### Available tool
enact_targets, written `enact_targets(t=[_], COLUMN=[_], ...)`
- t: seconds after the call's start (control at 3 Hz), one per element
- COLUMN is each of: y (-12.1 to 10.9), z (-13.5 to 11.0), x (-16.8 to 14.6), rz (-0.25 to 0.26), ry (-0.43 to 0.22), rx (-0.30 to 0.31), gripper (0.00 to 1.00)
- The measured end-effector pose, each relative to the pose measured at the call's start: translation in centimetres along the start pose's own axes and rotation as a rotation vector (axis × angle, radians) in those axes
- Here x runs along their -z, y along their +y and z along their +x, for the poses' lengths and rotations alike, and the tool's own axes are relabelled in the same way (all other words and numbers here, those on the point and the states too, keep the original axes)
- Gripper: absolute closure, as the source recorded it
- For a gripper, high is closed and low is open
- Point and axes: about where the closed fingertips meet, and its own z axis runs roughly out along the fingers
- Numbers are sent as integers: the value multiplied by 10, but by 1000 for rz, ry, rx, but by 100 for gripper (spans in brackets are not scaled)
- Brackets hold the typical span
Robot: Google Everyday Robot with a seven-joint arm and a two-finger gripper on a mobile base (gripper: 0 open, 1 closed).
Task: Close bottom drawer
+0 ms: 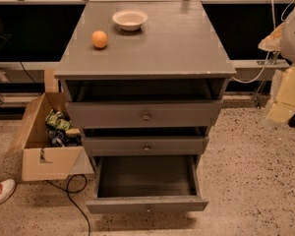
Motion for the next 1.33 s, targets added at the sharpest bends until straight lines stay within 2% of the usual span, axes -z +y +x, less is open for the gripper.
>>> enact_targets(t=[0.33, 0.67, 1.0, 1.33], y=[0, 35, 77, 77], z=[0, 8, 22, 22], x=[0, -58, -129, -129], rz=[0, -107, -191, -191], ry=[0, -43, -85, -85], rx=[0, -81, -179, -179], gripper=[0, 0, 0, 0])
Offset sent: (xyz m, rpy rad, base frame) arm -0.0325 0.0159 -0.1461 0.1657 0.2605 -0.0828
